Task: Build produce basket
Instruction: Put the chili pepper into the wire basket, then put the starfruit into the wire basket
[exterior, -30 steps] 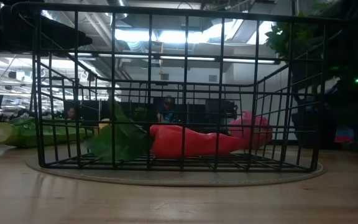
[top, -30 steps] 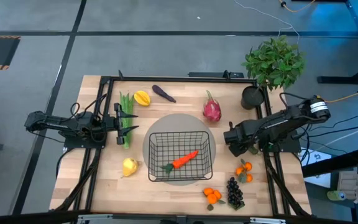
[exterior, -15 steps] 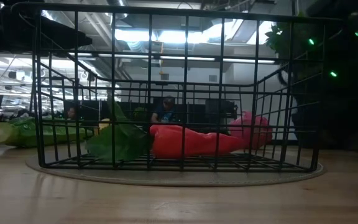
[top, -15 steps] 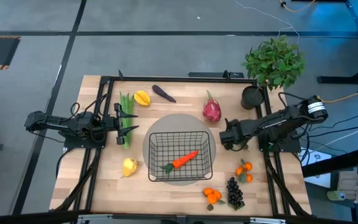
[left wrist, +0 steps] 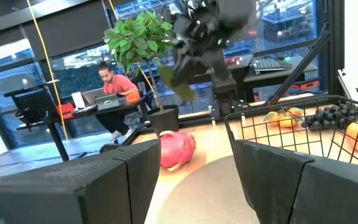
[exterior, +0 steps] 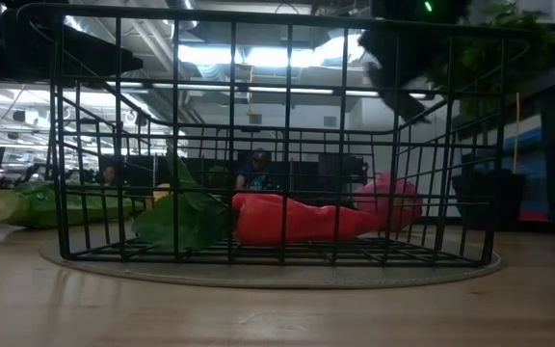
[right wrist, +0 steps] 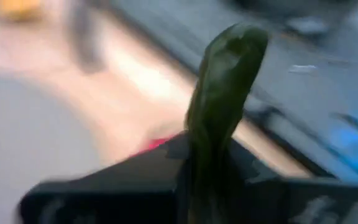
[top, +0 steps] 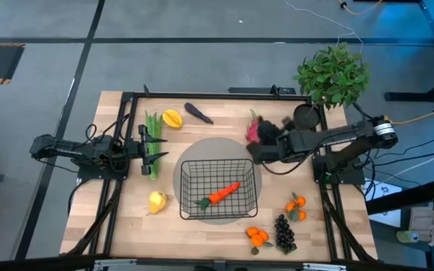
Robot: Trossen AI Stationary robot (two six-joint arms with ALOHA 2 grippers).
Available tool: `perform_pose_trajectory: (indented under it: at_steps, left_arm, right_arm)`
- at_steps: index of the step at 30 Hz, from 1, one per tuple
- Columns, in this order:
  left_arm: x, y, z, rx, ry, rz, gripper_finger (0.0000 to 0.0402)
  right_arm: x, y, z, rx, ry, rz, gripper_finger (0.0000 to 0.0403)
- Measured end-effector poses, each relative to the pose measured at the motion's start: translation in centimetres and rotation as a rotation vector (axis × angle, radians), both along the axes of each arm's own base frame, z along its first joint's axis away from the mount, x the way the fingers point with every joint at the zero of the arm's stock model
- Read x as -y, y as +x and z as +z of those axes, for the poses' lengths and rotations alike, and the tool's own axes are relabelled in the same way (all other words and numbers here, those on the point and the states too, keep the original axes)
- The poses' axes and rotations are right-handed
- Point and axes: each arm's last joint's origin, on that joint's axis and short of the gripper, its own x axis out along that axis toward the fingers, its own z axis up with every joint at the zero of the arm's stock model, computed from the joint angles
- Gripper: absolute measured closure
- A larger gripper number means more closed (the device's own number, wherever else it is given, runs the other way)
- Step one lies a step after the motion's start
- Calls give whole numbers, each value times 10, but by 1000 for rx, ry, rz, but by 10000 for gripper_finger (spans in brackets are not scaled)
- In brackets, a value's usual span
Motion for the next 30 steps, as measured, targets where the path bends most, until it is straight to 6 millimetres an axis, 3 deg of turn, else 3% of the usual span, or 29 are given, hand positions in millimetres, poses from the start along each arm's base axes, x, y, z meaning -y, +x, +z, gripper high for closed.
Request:
perform_pose_trajectory:
  at_steps: [6,10,14,21,25,30]
  left_arm:
    - [0,0,0,-1,0,0,207]
    - [0,0,0,1,-8,-2,207]
    - [0,0,0,3,-25,-6,207]
    - [0,0,0,1,-25,-6,207]
    - [0,0,0,3,-39,-8,207]
    - [0,0,0,68,-365,-82,207]
  right_arm:
    - [-22,33,15,72,301,749,361]
    - [-30,40,19,123,370,1006,355]
    - [-29,41,19,134,341,959,320]
    - [-26,41,18,116,287,886,219]
    - [-26,41,18,117,291,883,189]
    - [-25,39,15,74,278,849,184]
